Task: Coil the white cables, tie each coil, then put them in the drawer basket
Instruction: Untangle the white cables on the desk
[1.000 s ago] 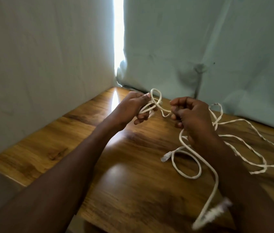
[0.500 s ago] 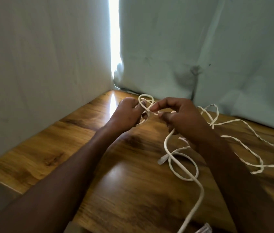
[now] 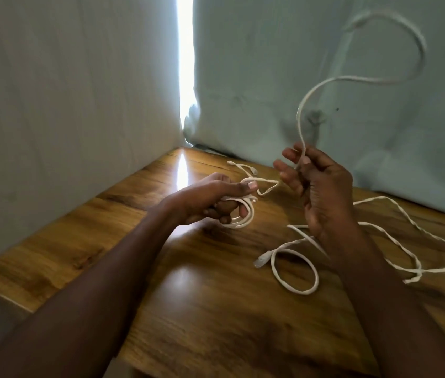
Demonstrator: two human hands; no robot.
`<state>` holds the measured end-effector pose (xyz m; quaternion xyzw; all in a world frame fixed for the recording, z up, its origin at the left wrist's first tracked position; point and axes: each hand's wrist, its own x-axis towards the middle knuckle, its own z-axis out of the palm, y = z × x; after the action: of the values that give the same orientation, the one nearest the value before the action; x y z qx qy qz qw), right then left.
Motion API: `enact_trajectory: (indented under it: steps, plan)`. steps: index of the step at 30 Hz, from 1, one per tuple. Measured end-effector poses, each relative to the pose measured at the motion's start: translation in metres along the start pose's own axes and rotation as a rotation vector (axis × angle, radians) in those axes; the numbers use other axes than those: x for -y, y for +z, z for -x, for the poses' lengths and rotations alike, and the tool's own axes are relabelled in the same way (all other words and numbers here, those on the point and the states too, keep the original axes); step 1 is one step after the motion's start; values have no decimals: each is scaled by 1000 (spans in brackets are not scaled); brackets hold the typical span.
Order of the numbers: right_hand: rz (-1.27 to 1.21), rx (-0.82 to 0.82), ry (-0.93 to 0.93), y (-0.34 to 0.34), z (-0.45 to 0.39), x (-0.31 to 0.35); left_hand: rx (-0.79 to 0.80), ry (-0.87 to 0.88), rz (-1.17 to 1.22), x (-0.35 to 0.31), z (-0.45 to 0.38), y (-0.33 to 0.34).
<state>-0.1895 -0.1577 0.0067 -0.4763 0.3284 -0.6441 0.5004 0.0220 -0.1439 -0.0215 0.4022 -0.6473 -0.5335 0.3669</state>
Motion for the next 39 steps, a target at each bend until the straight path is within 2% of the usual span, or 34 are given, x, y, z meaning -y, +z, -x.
enact_trajectory:
  steps: [3,6,9,12,16,20,22,27,33,36,39]
  plan:
    - [224,-89,-151,0,6,5,104,49,170,-7,7,-5]
    - [252,-109,-246,3,8,8,186,98,373,-13,12,-11]
    - [351,-6,-318,11,12,5,274,88,487,-15,18,-15]
    - [465,130,-477,24,19,-3,425,144,637,-13,20,-15]
    - [704,190,-603,35,27,-11,420,204,782,-13,24,-11]
    - [566,331,-441,37,27,-8,350,269,715,-16,22,-9]
    - [592,370,-381,35,27,-10,324,254,678,-16,19,-8]
    - [755,420,-413,27,24,-10,306,184,673,-12,14,-15]
    - [716,586,-271,20,17,-9,335,101,596,-20,17,-11]
    - [722,594,-211,16,15,-12,316,65,533,-21,16,-7]
    - [733,595,-244,17,14,-15,290,51,499,-19,15,-4]
